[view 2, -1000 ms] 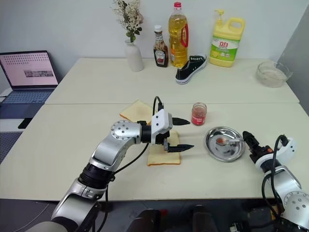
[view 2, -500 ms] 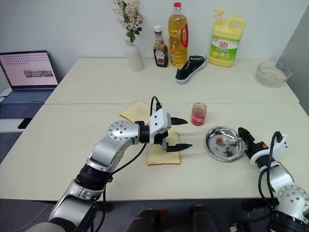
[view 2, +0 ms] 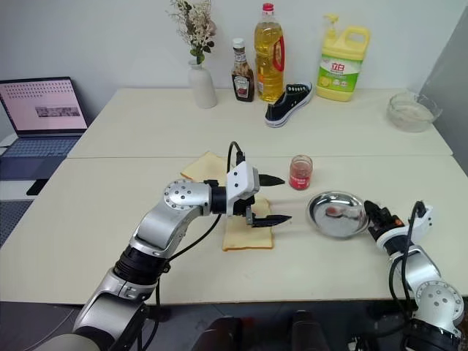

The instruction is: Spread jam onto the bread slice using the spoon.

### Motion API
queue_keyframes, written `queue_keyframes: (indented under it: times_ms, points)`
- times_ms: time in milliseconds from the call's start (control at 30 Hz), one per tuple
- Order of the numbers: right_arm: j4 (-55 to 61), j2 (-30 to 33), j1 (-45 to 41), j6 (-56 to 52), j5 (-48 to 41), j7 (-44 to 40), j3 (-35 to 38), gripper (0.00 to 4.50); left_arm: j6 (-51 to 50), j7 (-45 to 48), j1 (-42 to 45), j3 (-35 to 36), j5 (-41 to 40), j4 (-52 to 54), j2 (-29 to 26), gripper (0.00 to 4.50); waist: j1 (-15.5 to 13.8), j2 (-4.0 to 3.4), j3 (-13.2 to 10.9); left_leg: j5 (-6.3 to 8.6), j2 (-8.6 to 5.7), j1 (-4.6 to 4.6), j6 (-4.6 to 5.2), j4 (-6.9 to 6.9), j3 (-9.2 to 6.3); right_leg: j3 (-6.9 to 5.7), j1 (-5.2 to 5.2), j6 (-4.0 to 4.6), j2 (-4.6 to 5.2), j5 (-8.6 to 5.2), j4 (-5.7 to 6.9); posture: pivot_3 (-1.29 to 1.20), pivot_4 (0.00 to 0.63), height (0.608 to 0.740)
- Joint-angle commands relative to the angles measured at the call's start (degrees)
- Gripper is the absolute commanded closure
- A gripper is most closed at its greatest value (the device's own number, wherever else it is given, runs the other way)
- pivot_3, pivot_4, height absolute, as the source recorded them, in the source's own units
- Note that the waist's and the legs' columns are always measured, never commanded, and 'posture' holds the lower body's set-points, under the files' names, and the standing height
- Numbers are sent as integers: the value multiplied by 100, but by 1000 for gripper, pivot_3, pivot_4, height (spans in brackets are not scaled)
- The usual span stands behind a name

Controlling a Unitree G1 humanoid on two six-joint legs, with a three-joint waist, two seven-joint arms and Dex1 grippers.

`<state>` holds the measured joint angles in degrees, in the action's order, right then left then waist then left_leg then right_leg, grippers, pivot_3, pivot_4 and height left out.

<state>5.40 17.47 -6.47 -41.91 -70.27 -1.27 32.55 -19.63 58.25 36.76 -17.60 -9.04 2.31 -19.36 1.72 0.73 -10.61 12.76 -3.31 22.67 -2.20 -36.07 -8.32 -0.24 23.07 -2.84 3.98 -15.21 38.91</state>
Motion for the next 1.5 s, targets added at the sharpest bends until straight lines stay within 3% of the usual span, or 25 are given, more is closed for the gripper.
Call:
queue_keyframes:
  times_ms: [33,767,967,1500]
  points:
    - [-89,33,16,115,78,-100,77,4471,31,23,101,34,-90,107,-11,0,-3,0,0,0,0,1,0,0,0,0,0,0,0,0,0,0,150,740]
    - [175,-271,441,138,27,-131,-18,4471,77,-31,47,65,-62,112,-127,0,-6,0,0,0,1,0,0,1,1,3,1,0,0,0,-2,0,150,740]
    - [70,-269,459,213,87,-75,7,2715,97,-39,32,68,-52,109,-145,0,-5,0,0,0,1,1,0,2,1,2,1,0,0,0,-3,0,150,740]
    - [-403,-170,124,376,86,-151,221,2715,133,-63,56,79,-41,87,-141,0,-2,2,-1,0,1,-1,0,1,12,11,1,-2,1,1,-4,0,150,740]
